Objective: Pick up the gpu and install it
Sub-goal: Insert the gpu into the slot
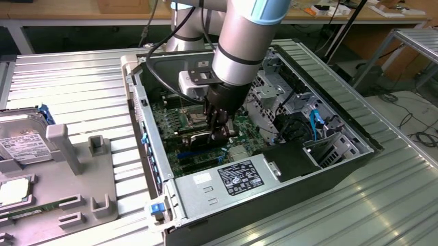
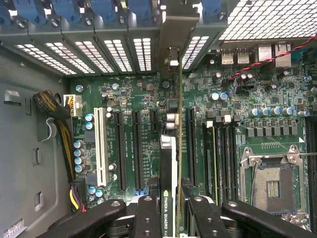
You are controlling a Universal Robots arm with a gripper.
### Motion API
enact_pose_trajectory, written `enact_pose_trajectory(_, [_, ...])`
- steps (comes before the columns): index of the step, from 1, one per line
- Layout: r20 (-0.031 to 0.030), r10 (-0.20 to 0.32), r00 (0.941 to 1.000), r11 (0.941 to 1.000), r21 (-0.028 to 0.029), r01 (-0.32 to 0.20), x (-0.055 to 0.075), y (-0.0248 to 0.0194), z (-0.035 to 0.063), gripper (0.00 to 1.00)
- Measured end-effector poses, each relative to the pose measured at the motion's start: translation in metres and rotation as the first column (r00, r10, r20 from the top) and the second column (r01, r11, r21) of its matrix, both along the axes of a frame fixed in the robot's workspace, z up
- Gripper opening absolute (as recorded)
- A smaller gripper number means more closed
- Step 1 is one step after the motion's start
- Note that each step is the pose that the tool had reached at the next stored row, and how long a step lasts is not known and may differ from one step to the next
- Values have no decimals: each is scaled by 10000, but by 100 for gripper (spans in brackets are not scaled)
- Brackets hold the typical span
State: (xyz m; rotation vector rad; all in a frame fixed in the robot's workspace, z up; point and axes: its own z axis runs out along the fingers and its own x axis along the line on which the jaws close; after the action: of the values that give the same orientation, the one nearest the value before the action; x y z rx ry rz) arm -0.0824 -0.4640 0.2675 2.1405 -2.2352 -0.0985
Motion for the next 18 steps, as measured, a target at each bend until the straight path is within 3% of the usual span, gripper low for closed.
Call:
enact_pose_trajectory(4, [-1,2,10000,10000,0,-2,-1,0,-32,27])
enact_pose_trajectory(18, [-8,36,10000,10000,11,-36,-1,11,-9,27])
